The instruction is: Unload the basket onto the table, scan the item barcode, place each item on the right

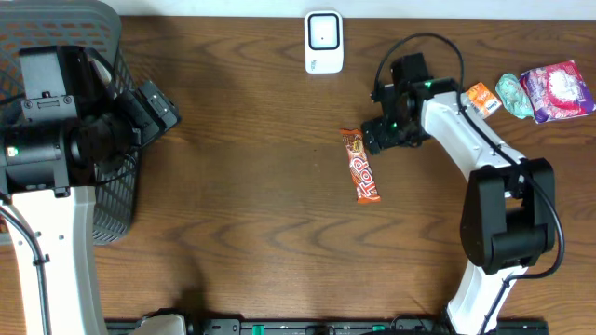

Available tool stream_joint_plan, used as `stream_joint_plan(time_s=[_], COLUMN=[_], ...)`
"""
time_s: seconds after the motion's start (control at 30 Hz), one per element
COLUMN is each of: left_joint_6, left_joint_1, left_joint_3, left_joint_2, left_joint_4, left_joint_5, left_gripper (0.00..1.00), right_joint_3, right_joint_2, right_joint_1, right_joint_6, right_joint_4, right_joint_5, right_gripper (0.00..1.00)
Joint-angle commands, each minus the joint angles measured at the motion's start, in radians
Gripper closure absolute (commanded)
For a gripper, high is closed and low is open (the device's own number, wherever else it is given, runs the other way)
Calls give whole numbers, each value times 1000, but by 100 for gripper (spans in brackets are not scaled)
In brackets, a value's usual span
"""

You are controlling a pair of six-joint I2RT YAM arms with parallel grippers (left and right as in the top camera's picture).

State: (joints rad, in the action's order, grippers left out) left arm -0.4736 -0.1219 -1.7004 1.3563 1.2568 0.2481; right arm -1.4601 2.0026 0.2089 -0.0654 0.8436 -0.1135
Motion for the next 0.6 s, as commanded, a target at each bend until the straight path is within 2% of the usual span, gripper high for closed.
stream_joint_plan(time_s=[0.0, 0.13, 0.2, 0.53, 0.57], left_joint_6=[9, 9, 9, 9, 9], left_joint_1=[-4, -4, -4, -4, -4], left_joint_3=[-3, -3, -3, -3, -3], left_joint_2=[-2, -2, -2, -2, -2], left_joint_4=[4, 4, 4, 4, 4], left_joint_5=[-11, -10, -10, -10, -10], left_gripper=[2, 2, 2, 2, 2], right_joint_3=[38, 41, 41, 50, 52], right_joint_2=[1, 1, 1, 1, 1], right_joint_1=[1, 9, 17, 25, 25], right_joint_6=[27, 27, 27, 27, 28], right_joint_4=[-14, -16, -19, -33, -33], right_joint_5=[-10, -10, -10, -10, -10], right_gripper=[11, 10, 1, 1, 4])
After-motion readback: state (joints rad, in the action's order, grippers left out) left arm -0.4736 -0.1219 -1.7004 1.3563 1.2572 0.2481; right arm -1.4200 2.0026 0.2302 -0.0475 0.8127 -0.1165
